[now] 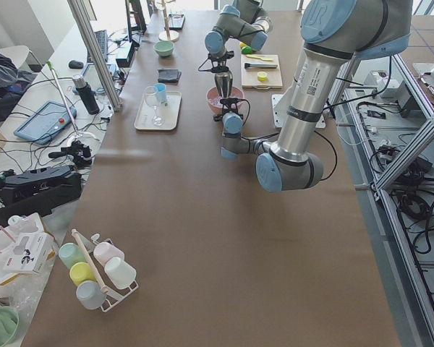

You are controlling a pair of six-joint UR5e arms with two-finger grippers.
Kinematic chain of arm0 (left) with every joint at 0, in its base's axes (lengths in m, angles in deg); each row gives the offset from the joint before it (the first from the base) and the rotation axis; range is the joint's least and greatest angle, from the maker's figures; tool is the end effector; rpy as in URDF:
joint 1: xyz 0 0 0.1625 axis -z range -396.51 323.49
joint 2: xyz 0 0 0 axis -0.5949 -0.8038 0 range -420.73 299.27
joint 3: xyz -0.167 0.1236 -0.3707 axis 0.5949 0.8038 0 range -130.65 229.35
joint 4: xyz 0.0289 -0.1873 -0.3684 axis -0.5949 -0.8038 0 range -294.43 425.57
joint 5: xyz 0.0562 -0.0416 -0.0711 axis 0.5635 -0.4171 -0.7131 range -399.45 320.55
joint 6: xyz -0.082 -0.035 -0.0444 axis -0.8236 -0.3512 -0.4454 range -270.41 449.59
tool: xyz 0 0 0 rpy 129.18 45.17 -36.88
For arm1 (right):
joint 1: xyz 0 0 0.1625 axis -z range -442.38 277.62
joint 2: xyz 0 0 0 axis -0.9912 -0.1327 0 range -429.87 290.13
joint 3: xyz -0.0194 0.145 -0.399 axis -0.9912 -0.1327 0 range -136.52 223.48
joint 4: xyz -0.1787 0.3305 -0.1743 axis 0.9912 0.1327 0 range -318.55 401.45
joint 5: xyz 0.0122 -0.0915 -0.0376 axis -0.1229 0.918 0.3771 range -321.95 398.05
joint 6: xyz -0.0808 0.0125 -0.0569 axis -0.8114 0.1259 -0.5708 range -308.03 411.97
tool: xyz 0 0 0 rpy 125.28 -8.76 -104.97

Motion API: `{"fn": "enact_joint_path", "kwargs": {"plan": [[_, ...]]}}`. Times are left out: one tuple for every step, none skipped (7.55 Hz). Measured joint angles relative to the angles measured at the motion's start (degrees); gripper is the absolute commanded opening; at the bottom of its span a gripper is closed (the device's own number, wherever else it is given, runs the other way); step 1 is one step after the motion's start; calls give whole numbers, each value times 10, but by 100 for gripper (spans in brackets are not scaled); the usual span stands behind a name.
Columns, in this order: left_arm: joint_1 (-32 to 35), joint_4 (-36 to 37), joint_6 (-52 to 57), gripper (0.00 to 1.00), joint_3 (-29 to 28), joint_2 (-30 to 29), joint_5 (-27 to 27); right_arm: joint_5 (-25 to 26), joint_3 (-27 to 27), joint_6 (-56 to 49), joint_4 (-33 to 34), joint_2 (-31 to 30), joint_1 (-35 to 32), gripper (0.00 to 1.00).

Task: Put ice in cup with scoop
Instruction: 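Push the scoop down into the ice cubes with the right gripper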

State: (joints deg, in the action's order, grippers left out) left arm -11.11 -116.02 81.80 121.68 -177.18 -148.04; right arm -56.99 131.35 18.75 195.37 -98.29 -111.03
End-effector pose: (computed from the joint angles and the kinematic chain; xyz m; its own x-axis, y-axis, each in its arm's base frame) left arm 0.5453 -0.3713 0.3680 0.1000 0.9920 -0.0765 0.1778 0.0578 0.9824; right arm -0.5236 -0.4281 0.1338 -0.0746 -0.9905 0.1159 0.9969 -0.0771 -0.0171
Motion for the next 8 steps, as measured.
{"fn": "enact_joint_path", "kwargs": {"plan": [[0, 0, 0, 98, 0, 0, 0, 3, -2, 12, -1, 0, 6, 0], [0, 0, 0, 98, 0, 0, 0, 5, -7, 20, -6, 0, 10, 0], [0, 0, 0, 98, 0, 0, 0, 6, -11, 22, -10, 0, 13, 0], [0, 0, 0, 98, 0, 1, 0, 6, -9, 20, -12, -1, 13, 0], [0, 0, 0, 98, 0, 1, 0, 6, 4, 13, -12, -5, 13, 0], [0, 0, 0, 98, 0, 1, 0, 6, 23, -6, -9, -12, 12, 0], [0, 0, 0, 98, 0, 1, 0, 7, 37, -19, -2, -17, 11, 0], [0, 0, 0, 98, 0, 1, 0, 8, 46, -25, 7, -21, 10, 0]]}}
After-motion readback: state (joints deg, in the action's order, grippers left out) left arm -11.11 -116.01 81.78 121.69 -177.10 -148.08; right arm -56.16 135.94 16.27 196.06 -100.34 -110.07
